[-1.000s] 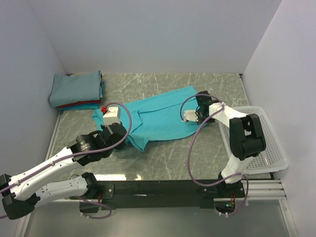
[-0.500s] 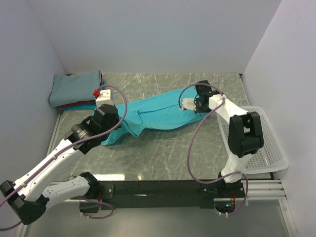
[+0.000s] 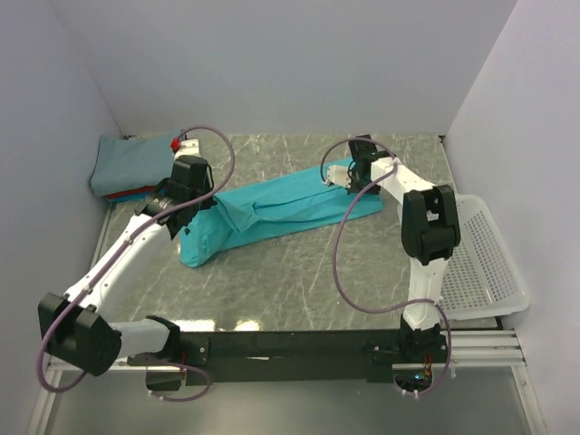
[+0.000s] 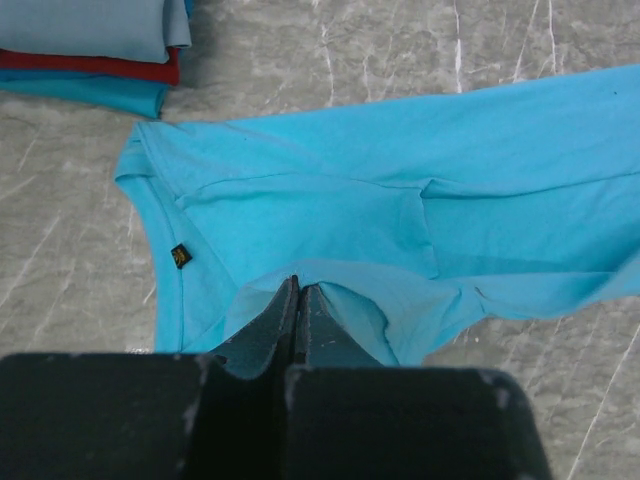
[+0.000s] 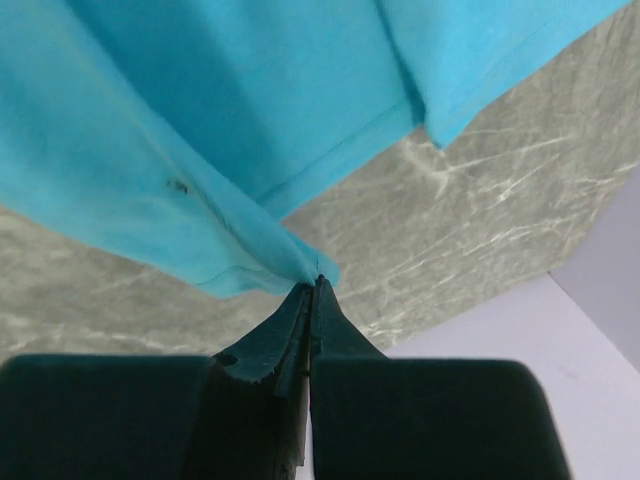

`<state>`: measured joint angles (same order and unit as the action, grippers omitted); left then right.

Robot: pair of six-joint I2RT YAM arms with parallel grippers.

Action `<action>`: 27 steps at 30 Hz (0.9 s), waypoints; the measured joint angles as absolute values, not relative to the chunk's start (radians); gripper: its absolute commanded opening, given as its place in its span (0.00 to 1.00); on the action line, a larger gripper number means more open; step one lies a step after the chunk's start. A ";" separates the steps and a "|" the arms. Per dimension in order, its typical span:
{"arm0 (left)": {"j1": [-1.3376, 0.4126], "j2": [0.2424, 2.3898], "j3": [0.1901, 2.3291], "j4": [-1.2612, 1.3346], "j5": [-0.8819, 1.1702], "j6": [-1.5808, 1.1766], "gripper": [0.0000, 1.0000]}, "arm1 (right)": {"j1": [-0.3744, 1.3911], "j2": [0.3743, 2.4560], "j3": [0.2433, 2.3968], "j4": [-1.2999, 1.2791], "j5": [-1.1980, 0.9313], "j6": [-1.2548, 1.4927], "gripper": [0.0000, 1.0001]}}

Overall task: Fold and stack the t-shirts
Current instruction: Fold the tshirt

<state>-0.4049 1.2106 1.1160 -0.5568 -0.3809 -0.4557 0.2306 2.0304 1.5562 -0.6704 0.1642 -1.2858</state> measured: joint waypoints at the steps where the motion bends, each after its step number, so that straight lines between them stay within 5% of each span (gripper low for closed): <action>1: -0.392 1.229 1.122 -0.551 -0.366 -0.452 0.00 | 0.230 2.047 1.574 -0.674 0.165 -1.279 0.00; 18: -0.289 1.397 1.192 -0.515 -0.255 -0.403 0.00 | 0.211 2.165 1.685 -0.668 0.194 -1.211 0.00; 22: -0.282 1.423 1.207 -0.516 -0.247 -0.398 0.00 | 0.211 2.181 1.691 -0.650 0.200 -1.187 0.33; 27: -0.278 1.481 1.259 -0.518 -0.233 -0.378 0.00 | 0.209 2.193 1.732 -0.610 0.196 -1.066 0.47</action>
